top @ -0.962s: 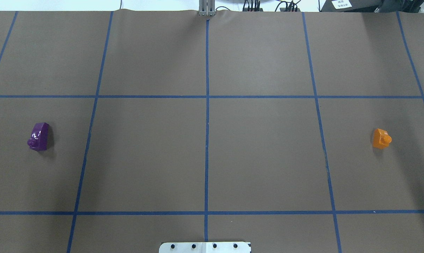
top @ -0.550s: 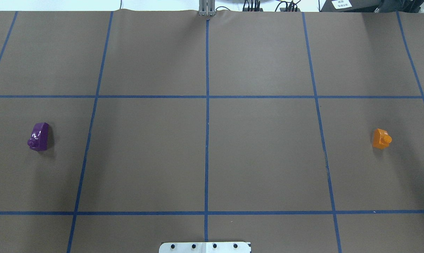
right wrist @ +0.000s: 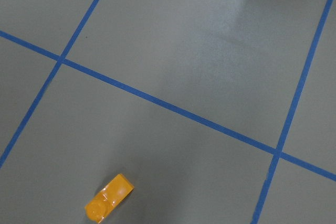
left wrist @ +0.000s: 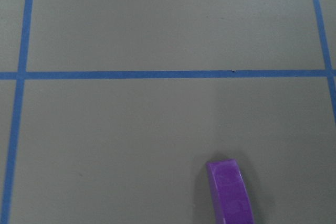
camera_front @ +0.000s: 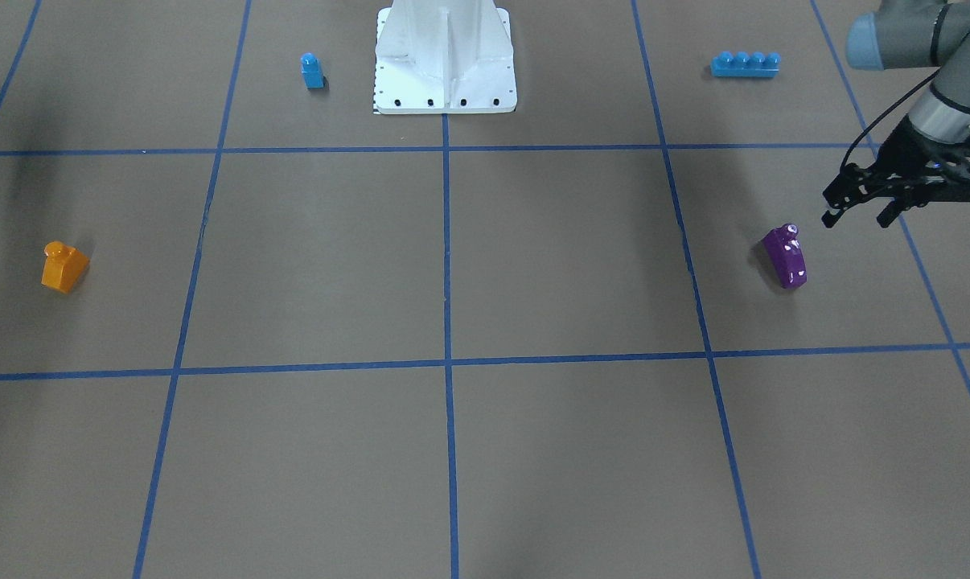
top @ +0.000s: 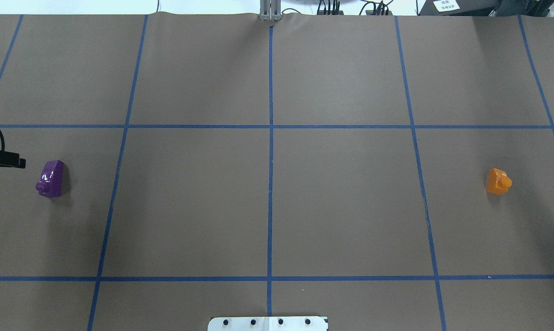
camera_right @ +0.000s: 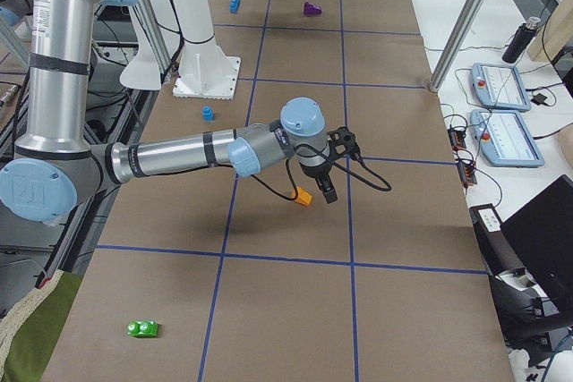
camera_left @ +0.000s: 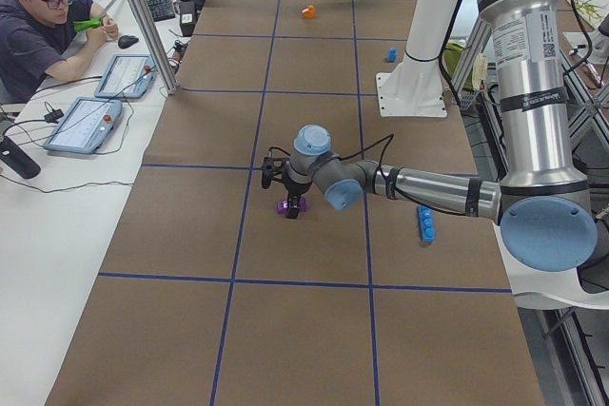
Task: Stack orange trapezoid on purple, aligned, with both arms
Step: 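Lower the left gripper onto the purple trapezoid and close on it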
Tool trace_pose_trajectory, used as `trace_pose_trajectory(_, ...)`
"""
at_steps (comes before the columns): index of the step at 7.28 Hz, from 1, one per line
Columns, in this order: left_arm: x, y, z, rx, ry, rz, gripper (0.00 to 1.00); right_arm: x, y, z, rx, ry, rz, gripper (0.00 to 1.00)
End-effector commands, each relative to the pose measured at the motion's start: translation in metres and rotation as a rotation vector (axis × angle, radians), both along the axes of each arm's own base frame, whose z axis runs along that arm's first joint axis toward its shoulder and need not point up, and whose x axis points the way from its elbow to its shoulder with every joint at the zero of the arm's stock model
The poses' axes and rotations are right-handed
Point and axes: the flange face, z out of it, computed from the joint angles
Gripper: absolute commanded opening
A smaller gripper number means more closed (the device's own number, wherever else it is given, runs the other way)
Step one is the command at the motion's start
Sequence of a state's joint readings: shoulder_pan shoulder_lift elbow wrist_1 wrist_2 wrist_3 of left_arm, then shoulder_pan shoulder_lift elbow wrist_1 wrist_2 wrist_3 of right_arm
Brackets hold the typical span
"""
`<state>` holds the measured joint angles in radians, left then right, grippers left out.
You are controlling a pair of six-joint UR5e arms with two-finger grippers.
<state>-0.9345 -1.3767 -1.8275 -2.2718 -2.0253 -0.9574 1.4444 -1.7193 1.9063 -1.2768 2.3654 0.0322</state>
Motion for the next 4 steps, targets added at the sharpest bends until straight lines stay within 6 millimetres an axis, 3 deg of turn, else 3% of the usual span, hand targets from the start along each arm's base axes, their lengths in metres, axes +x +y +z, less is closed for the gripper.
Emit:
trace_pose_trajectory(1, 0.040, 0.014, 0.002, -0.006, -0.027, 0.001, 1.00, 0.000, 0.001, 0.001, -0.001, 0.001, -0.002, 1.00)
trace_pose_trajectory(4, 0.073, -0.010, 0.009, -0.004, -0.032, 0.016, 0.98, 0.000, 0.002, 0.003, -0.005, 0.002, -0.003, 1.00)
